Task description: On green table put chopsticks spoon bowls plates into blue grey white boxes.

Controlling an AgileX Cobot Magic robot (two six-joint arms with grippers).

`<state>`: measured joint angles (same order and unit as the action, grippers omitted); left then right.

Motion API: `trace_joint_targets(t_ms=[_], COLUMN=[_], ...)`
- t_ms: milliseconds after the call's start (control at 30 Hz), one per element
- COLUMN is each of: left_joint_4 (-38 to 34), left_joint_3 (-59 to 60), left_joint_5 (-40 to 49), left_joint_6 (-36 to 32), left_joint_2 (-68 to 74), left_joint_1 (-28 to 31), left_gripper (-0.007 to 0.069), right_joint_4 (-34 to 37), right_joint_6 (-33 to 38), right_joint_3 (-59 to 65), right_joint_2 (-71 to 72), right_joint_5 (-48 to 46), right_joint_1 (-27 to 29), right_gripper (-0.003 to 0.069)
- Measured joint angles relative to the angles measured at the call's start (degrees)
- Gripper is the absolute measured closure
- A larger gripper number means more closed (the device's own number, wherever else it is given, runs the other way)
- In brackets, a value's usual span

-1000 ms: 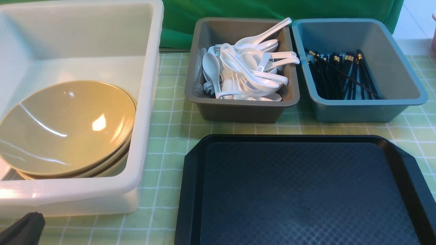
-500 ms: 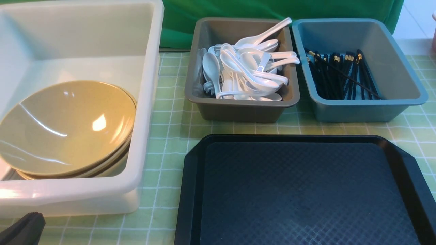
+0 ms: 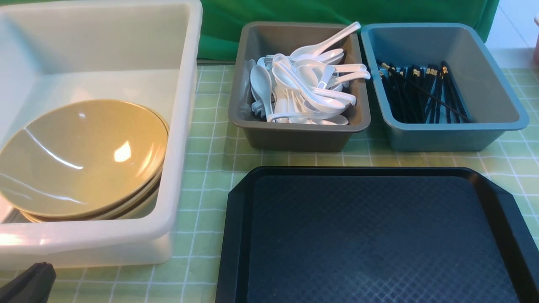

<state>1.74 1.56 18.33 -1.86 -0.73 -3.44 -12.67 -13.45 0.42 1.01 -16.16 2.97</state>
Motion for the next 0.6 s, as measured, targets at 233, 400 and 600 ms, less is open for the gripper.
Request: trace_joint_targets(t_ms=[233, 400, 600], left_joint_4=[0.0, 0.0, 0.0], left_joint_3=[0.0, 0.0, 0.0], left_joint_5=[0.0, 0.0, 0.0], left_joint_6=[0.0, 0.0, 0.0], left_joint_2=[0.0, 0.0, 0.0], left_joint_1=[0.0, 0.0, 0.0], left_gripper=[0.0626, 0.0626, 0.0626], right_joint_4=[0.0, 0.0, 0.0], right_joint_6=[0.0, 0.0, 0.0], right_joint_3=[0.0, 0.0, 0.0], right_joint_2=[0.0, 0.0, 0.0], right_joint_5=[0.07, 0.07, 0.07], right_joint_1=[0.0, 0.0, 0.0], right_gripper=[0.047, 0.0465, 0.0461])
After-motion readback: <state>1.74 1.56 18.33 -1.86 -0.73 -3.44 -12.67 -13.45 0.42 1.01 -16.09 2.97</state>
